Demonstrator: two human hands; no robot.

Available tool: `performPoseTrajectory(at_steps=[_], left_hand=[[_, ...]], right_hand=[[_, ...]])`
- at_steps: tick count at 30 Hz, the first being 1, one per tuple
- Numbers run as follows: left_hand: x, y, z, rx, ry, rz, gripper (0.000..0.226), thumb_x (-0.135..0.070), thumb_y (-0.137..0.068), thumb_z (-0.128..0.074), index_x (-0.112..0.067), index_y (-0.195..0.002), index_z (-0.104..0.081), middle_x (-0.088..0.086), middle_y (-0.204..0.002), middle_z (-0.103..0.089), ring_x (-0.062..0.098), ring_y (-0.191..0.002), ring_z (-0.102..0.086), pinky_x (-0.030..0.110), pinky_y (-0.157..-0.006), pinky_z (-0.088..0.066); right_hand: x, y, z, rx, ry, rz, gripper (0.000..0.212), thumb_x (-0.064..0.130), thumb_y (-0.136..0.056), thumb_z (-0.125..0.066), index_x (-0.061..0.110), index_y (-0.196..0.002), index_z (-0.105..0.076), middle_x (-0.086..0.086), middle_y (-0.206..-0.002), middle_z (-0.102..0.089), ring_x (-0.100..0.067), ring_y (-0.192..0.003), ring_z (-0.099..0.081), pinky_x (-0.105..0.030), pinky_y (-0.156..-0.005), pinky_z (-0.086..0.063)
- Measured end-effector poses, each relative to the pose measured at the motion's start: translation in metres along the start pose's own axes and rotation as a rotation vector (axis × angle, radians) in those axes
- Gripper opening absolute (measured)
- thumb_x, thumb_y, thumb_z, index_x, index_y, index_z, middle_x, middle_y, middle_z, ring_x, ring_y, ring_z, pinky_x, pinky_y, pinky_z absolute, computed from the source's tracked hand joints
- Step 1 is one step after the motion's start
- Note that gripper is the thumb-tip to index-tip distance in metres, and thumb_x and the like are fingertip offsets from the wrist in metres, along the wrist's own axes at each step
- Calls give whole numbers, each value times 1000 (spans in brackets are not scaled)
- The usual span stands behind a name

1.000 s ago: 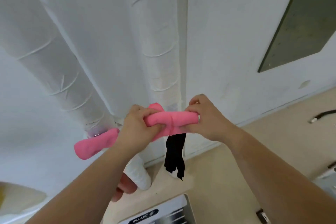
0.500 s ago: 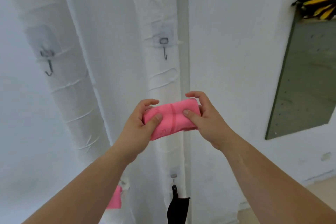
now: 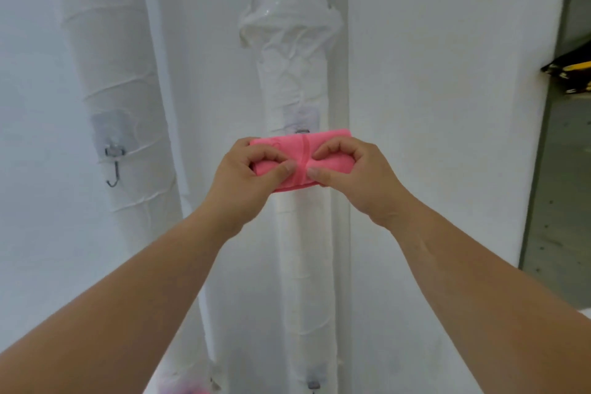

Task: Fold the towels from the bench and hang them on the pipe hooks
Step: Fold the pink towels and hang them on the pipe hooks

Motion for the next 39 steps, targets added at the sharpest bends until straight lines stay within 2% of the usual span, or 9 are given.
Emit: performPoseTrajectory(at_steps=[6,12,17,22,26,29,33,36,39], left_hand=[[0,-46,-4,-45,-81,-46,26,-10,-74,-85,-34,-76,-74,3,-117,-57,8,-106,-59,23,-93,-49],[15,-59,-16,-28,-139,-58,29,-10,-73,-86,-35,-75,-72,-3,-114,-53,-7,-101,-53,3,-85,-40],[29,-60,-16,-11,-90,-52,29,-7,-72,-87,-34,-76,-75,-2,-109,-60,3,-102,-60,20,-91,-48],[38,-53,-15,34,-36,4,31,-3,-72,-87,-32,-74,-77,-3,-106,-62,10,-100,-63,27,-88,-54],[43,-48,-15,37,37,71,33,-3,-73,-86,-35,-69,-77,1,-109,-66,13,-99,-66,40,-92,-58],[40,-45,-18,-40,-68,12,20,-17,-75,-86,-32,-70,-75,-2,-118,-57,6,-107,-59,37,-99,-52],[29,-39,-22,-240,-577,-336,20,-30,-75,-83,-21,-86,-69,4,-138,-54,25,-120,-55,44,-104,-43],[32,-35,-34,-202,-817,-528,36,-20,-91,-66,-17,-127,-62,6,-150,-52,30,-142,-45,56,-117,-30],[44,-31,-45,-113,-950,-528,55,-19,-102,-38,-15,-156,-33,2,-165,-30,24,-155,-20,55,-125,-10]], right_hand=[[9,-49,9,-30,149,105,19,23,-75,-88,26,-86,-73,-1,-104,-69,-8,-94,-62,-22,-85,-50],[-18,-61,11,-72,188,89,22,22,-72,-90,26,-84,-72,-5,-107,-66,-11,-98,-61,-19,-84,-46],[-34,-61,4,-96,149,96,25,18,-69,-91,28,-79,-71,-1,-100,-69,-15,-95,-63,-34,-89,-53],[-35,-55,4,-58,196,64,20,20,-71,-89,29,-76,-72,1,-99,-68,-11,-92,-64,-25,-83,-51],[-36,-48,-2,-85,154,22,10,12,-81,-75,20,-75,-74,6,-82,-69,-9,-76,-61,-29,-74,-52],[-30,-49,-8,-153,240,24,22,24,-89,-61,15,-69,-61,3,-73,-57,-12,-67,-52,-33,-66,-45],[-29,-40,-17,-363,712,144,32,47,-93,-59,20,-79,-48,0,-92,-50,-23,-81,-52,-40,-70,-47],[-28,-35,-20,-503,836,264,38,47,-93,-60,15,-114,-54,-10,-131,-51,-31,-117,-53,-48,-96,-47],[-32,-35,-27,-353,1059,355,53,41,-105,-39,22,-154,-33,-3,-166,-23,-28,-154,-17,-52,-123,-18]])
Point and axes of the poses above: each hand's wrist, its own y-axis away from the middle knuckle, its own z-axis out of the back of the hand, x = y × z, the point moved 3 cm from there along -y, towards the middle knuckle
